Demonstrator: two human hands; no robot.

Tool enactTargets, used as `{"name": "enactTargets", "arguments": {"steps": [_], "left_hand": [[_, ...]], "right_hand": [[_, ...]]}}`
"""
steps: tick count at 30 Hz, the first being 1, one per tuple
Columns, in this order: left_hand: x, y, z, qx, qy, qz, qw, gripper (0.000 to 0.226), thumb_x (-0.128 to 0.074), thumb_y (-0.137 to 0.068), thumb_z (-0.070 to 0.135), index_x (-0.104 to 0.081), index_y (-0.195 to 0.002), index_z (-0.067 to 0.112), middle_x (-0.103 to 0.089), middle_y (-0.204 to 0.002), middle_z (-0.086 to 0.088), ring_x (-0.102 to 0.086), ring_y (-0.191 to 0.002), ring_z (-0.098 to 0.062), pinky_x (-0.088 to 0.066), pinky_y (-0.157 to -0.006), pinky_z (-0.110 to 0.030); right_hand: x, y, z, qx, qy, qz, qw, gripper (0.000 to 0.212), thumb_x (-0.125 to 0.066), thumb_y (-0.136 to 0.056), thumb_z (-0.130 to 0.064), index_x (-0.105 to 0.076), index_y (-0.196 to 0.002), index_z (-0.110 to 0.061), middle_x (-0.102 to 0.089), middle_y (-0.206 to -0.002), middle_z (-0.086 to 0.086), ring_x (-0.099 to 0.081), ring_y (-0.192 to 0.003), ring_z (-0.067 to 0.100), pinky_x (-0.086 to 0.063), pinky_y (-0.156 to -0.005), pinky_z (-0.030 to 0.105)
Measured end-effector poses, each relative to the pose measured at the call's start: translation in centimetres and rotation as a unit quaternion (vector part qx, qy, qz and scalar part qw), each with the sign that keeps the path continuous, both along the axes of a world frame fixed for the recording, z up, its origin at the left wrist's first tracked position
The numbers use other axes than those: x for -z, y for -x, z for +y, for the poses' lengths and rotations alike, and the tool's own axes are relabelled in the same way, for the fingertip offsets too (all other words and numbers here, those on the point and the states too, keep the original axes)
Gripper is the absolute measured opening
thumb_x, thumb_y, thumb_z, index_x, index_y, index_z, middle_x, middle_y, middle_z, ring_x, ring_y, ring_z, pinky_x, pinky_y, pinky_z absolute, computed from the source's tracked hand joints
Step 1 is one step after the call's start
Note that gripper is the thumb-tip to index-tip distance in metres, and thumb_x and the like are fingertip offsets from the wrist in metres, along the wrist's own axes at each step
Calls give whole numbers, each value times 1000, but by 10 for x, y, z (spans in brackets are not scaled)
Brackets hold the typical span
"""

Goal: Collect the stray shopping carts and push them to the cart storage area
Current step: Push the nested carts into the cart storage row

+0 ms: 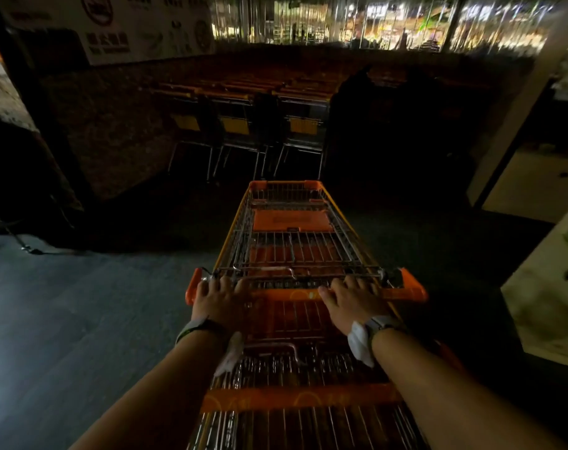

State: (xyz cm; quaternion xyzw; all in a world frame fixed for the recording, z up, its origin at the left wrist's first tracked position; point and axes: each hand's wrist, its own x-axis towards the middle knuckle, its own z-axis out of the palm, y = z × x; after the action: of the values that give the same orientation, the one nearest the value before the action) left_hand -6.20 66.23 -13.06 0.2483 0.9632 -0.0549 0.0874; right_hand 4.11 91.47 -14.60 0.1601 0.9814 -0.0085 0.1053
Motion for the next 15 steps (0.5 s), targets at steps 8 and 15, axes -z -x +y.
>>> {"name": "enactTargets", "arguments": {"steps": [8, 15], "left_hand": [[1, 162, 72, 10, 2, 11, 1000, 73, -36, -98, 68, -15, -157, 30, -25, -162, -11, -25, -149, -34, -17, -123, -53], [-4, 340, 149, 17, 10, -9, 1000, 79, -40, -98, 66, -8, -160, 28, -14, -167, -14, -12, -154, -37, -10, -125, -55]], "right_hand": [[-14, 151, 61, 36, 14, 18, 999, 54, -15, -103, -59, -42, -138, -29, -41, -142, 8, -38, -131, 31, -27, -110, 49], [-21, 320, 132, 47, 23, 22, 998, 58, -14, -105, -59, -38, -143, -24, -35, -153, 8, -31, -140, 32, -19, -118, 51]]}}
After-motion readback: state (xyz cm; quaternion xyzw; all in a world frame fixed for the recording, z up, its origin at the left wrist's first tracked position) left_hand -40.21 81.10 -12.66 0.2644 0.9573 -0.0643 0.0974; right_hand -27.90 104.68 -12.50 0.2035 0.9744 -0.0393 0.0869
